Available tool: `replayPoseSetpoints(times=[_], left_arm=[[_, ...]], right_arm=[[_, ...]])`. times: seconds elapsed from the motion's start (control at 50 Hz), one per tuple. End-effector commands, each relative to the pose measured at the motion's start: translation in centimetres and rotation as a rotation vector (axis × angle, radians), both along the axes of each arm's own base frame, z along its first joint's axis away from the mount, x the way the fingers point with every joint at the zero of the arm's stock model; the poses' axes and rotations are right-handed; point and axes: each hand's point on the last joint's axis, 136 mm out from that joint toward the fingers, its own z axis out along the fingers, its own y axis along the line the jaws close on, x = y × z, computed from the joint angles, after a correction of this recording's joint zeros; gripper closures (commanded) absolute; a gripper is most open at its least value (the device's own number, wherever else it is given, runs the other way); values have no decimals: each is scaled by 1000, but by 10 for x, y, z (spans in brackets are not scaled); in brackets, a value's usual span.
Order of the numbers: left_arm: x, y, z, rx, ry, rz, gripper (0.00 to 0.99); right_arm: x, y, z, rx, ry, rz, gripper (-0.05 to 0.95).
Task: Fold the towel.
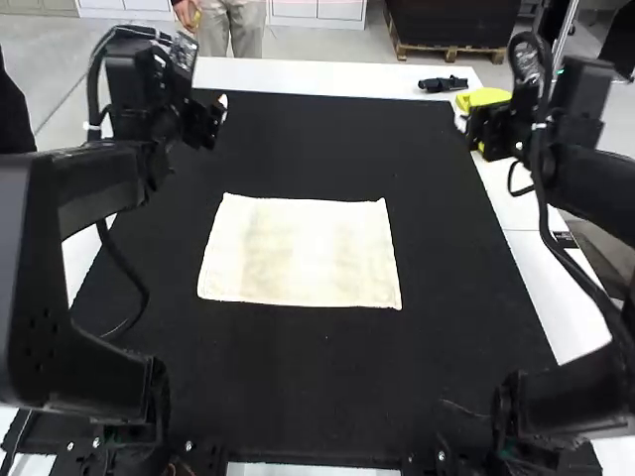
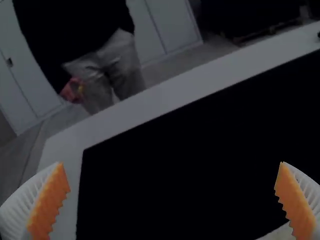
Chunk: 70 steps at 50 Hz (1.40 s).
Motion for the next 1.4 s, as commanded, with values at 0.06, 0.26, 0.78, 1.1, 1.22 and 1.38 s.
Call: replayPoseSetpoints(times=[0.06,0.26,0.78,1.1,1.22,1.38], left_arm=[[9,-19,-8,85,-17,-35,30],[25,-31,-44,102,-11,-25,30],[74,5,-150,-157,269,122,38],[80,9,-194,-378,431,166,64],[80,18,-205,-415,477,205,62],[76,18,-212,-410,529,209,54]], right_arm=[[20,30,-27,-122,9,70,-11],[33,53,-64,-187,39,94,-11],[91,47,-145,-139,205,-7,-10],[95,65,-186,-105,309,8,-11],[98,78,-200,-118,331,23,-10],[96,81,-206,-94,352,1,-11]])
